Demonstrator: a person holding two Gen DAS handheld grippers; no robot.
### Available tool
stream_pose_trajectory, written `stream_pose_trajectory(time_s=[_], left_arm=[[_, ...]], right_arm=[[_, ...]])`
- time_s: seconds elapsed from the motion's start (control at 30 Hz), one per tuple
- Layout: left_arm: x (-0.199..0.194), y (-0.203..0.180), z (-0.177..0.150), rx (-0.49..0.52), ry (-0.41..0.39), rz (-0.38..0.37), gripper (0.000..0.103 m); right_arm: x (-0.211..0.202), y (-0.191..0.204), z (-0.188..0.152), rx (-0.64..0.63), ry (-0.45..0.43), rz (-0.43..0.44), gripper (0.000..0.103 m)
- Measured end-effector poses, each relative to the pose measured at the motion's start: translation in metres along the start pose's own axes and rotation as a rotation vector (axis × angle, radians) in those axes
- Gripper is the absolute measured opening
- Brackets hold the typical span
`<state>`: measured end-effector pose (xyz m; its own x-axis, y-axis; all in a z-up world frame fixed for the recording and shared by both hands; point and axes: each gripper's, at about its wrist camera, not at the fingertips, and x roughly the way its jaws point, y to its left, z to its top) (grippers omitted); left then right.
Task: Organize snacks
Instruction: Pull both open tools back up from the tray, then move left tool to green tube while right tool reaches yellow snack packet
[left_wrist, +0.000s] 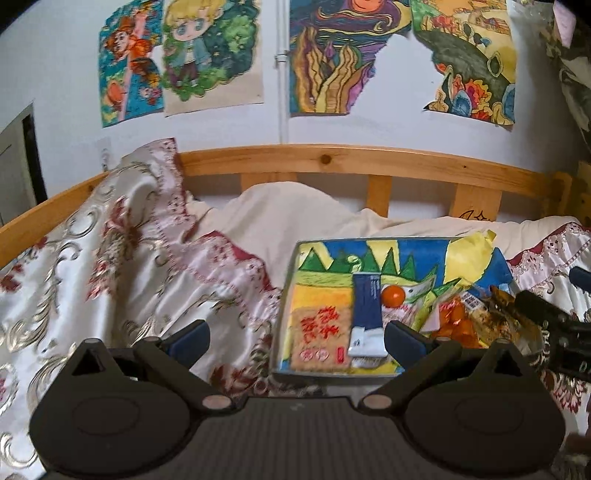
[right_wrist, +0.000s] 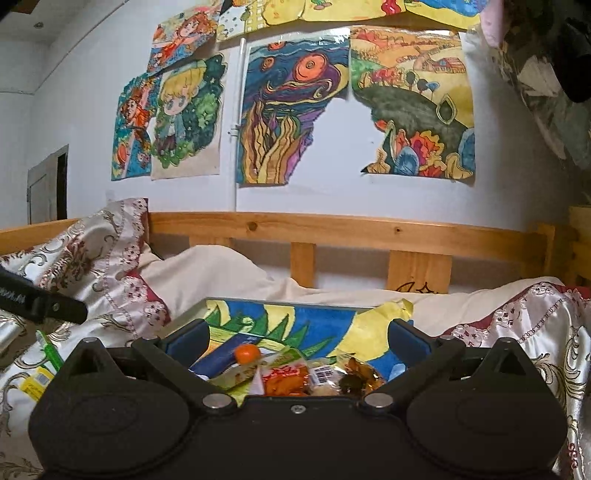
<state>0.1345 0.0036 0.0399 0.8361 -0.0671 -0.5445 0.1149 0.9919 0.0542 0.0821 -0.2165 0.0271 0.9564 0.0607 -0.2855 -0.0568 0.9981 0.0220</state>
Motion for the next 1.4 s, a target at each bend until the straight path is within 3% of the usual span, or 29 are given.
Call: stream_pose_trajectory(time_s=[0.23,0.4,0.73,0.83,0.97,1.1,1.23,1.4], left_arm=[[-0.027,0.018,-0.008,0.009,0.012,0.024,0.102],[-0.047,0.033,-0.022,-0.015,0.006,0.032,0.102],[-0.082,0.076,-0.057,0.007,0.045,0.037,0.102],[-0.089,0.086,-0.056,0.070,0.085,0.035,0.102],[-0.098,0.091,-0.041,0.232,0.192,0.043,0.102],[-0.112,0.095,-0.019,0.321,0.274,-0.004,0.102],[-0.116,0.094,-0.012,0.345,0.217,-0.039,0.103],[-0.089,0.096,-0.023,0.405,0.124,-0.106,0.103]], right_arm=[[-0.015,0.011,0.007,0.011,-0.011,0.017,0.102],[-0.033,0.021,0.006,0.069,0.034,0.036,0.102],[-0.067,0.057,-0.004,0.067,0.095,0.060,0.102],[-0.073,0.072,-0.009,0.043,0.123,0.079,0.102],[-0.079,0.091,-0.011,0.012,0.159,0.108,0.102],[-0.082,0.111,-0.005,-0.006,0.191,0.169,0.102],[-0.077,0.138,0.003,-0.050,0.197,0.236,0.102],[-0.066,0.169,0.004,-0.143,0.214,0.355,0.102]])
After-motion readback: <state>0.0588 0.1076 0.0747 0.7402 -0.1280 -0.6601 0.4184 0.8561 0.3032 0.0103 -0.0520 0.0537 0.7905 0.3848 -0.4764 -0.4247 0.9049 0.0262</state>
